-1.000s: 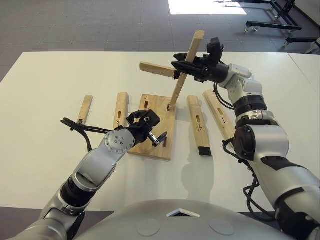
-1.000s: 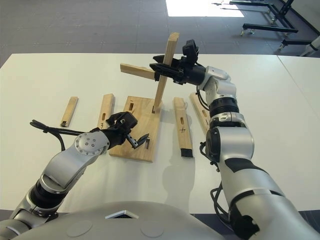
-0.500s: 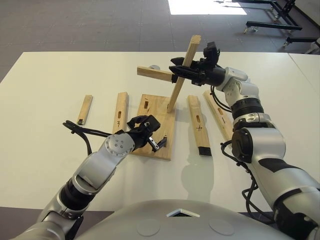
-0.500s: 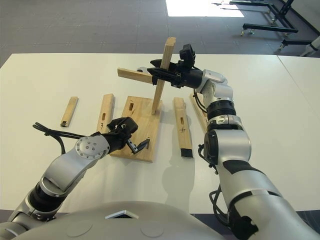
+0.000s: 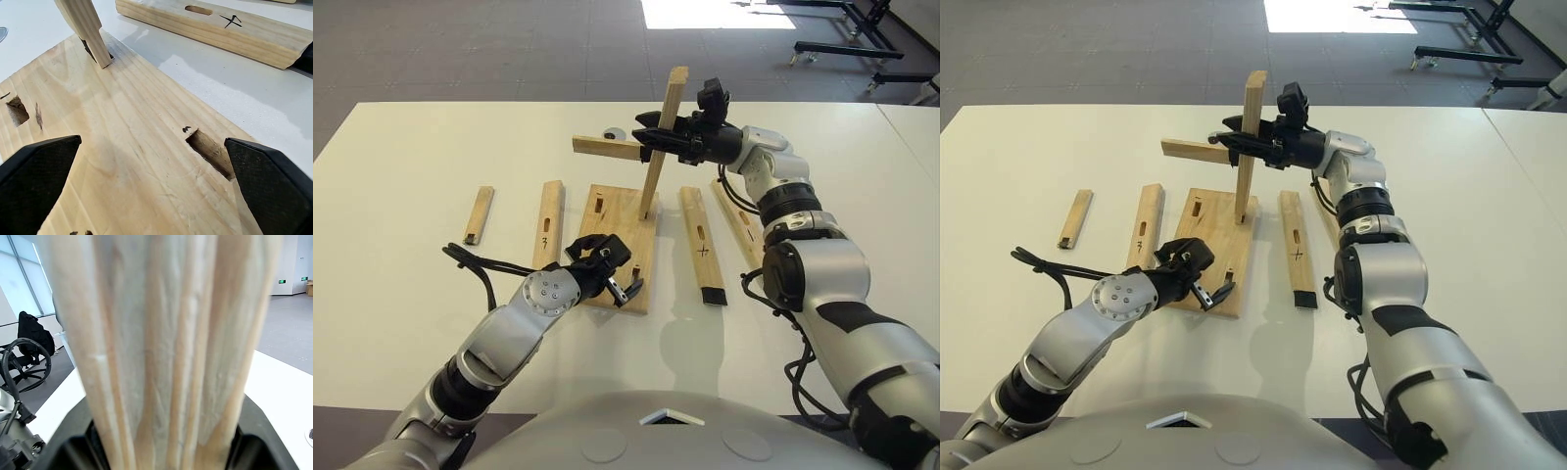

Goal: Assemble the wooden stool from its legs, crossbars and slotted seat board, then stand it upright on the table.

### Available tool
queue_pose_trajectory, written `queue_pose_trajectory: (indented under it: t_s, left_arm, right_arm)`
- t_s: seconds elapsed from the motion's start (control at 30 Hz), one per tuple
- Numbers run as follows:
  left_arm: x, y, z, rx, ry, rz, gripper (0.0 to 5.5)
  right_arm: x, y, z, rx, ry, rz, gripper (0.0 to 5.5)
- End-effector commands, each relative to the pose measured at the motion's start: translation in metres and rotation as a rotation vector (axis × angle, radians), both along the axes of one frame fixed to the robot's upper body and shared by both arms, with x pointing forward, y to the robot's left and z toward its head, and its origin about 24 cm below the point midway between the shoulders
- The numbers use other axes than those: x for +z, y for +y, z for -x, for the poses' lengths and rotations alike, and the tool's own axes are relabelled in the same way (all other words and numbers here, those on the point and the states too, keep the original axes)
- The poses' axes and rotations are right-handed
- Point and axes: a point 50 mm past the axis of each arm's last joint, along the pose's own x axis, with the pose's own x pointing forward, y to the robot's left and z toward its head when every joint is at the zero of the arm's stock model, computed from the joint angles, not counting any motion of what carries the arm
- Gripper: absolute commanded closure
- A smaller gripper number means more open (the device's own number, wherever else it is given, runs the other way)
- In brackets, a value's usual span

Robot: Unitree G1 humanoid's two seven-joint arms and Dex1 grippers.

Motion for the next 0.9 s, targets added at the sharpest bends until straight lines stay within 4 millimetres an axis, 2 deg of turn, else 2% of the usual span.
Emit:
queue_pose_trajectory:
  t_s: [0.03, 0.23, 0.6, 0.9]
  left_arm:
    - [0.000, -0.001, 0.002, 0.000, 0.000, 0.000, 0.10]
    - [-0.001, -0.001, 0.003, 0.003, 0.002, -0.001, 0.10]
    - [-0.001, -0.001, 0.004, 0.002, 0.002, 0.000, 0.10]
    - [-0.001, -0.001, 0.006, 0.005, 0.004, 0.001, 0.10]
  right_arm:
    - [0.006, 0.002, -0.002, 0.009, -0.021, 0.027, 3.43]
    - [0.005, 0.000, -0.002, 0.018, -0.020, 0.044, 3.43]
    - [0.016, 0.001, -0.006, 0.008, -0.048, 0.037, 3.43]
    - [0.011, -0.002, -0.004, 0.009, -0.037, 0.044, 3.43]
